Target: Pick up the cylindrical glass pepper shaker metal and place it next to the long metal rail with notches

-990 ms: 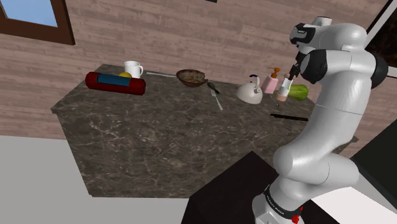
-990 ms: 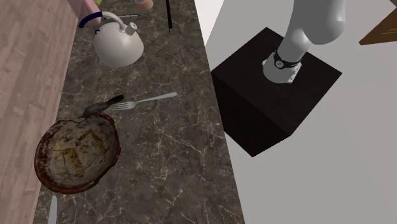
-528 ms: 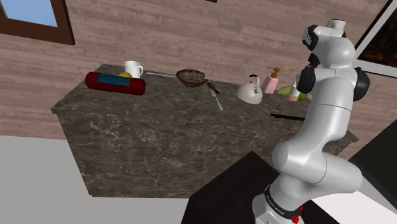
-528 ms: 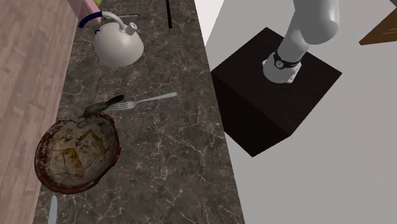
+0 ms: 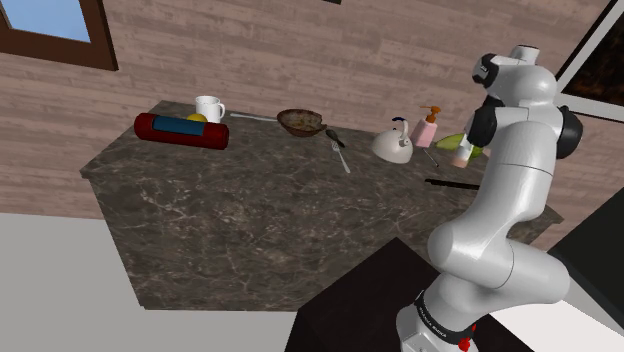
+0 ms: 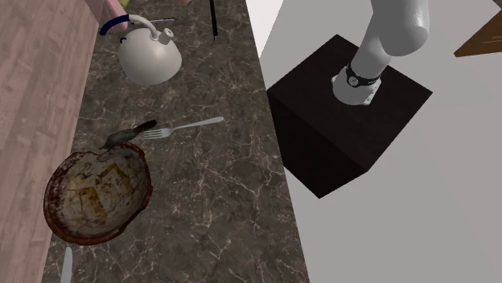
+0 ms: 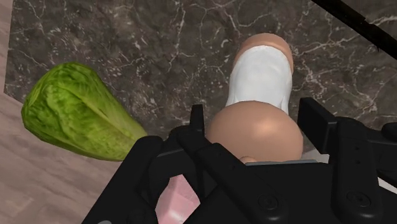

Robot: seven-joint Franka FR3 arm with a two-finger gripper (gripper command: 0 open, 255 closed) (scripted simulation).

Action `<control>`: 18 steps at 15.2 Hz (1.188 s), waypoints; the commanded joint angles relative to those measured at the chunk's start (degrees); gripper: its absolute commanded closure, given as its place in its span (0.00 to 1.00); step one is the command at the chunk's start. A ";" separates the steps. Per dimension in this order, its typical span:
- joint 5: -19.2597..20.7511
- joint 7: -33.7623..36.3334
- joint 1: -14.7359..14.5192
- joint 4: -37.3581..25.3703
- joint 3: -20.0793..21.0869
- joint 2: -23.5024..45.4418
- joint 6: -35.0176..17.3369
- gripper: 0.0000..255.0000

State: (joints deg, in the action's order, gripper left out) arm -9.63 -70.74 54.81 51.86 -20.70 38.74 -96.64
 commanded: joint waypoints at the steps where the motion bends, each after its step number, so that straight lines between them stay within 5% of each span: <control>1: 0.25 -0.05 -0.71 3.59 -0.13 -1.18 -2.41 1.00; 7: 0.50 -0.17 -1.83 10.50 -0.22 -2.46 -7.93 1.00; 15: 0.50 -0.17 -1.83 10.49 -0.22 -2.46 -7.93 1.00; 16: 0.50 -0.17 -1.83 10.48 -0.22 -2.46 -7.92 0.00; 18: 0.50 -0.17 -1.83 10.48 -0.22 -2.46 -7.92 0.00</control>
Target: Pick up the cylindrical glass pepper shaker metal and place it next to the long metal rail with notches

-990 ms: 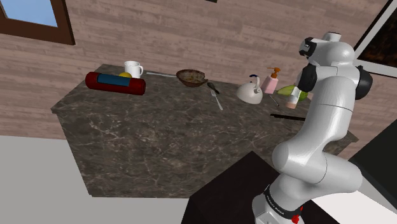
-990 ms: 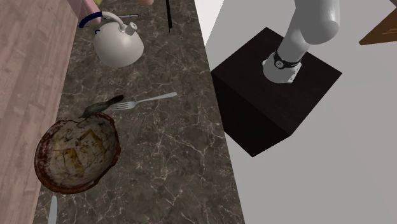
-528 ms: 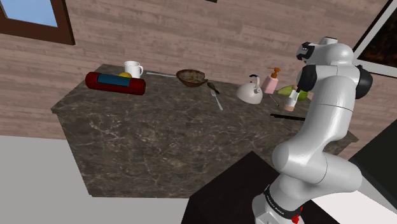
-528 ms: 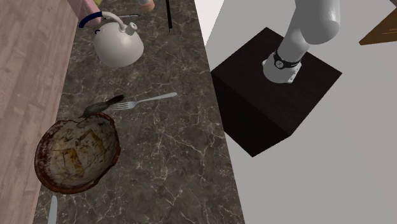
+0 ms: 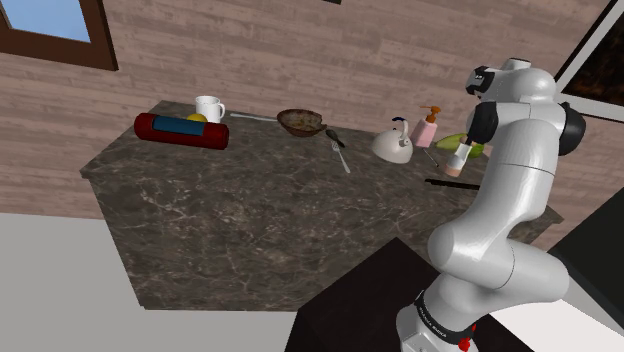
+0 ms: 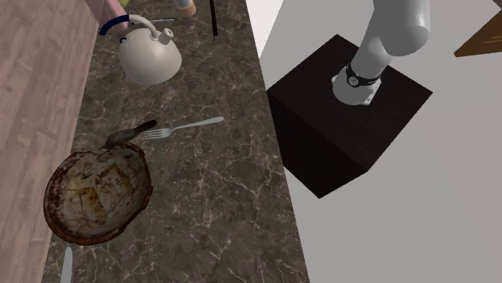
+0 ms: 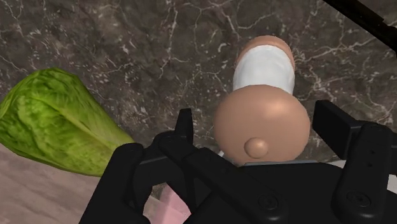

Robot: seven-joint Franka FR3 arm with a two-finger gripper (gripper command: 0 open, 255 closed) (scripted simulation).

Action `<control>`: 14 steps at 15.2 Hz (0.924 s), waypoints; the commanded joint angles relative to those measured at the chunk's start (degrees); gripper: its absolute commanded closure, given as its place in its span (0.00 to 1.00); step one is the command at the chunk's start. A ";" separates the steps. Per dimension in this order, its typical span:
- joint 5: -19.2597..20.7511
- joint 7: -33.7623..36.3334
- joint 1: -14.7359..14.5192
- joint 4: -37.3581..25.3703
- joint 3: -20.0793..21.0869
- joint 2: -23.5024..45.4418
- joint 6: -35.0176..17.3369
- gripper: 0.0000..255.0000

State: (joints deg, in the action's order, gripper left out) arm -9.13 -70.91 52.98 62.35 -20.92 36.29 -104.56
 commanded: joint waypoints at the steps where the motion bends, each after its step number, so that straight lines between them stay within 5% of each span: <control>1: 0.00 0.00 0.00 0.00 0.00 0.00 0.00 0.00; 7: 0.04 0.40 0.80 -7.73 -0.05 0.16 7.45 0.00; 14: 0.04 0.40 0.80 -7.74 -0.05 0.16 7.45 0.00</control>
State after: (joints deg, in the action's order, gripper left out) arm -9.09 -70.51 53.78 54.62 -20.97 36.45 -97.12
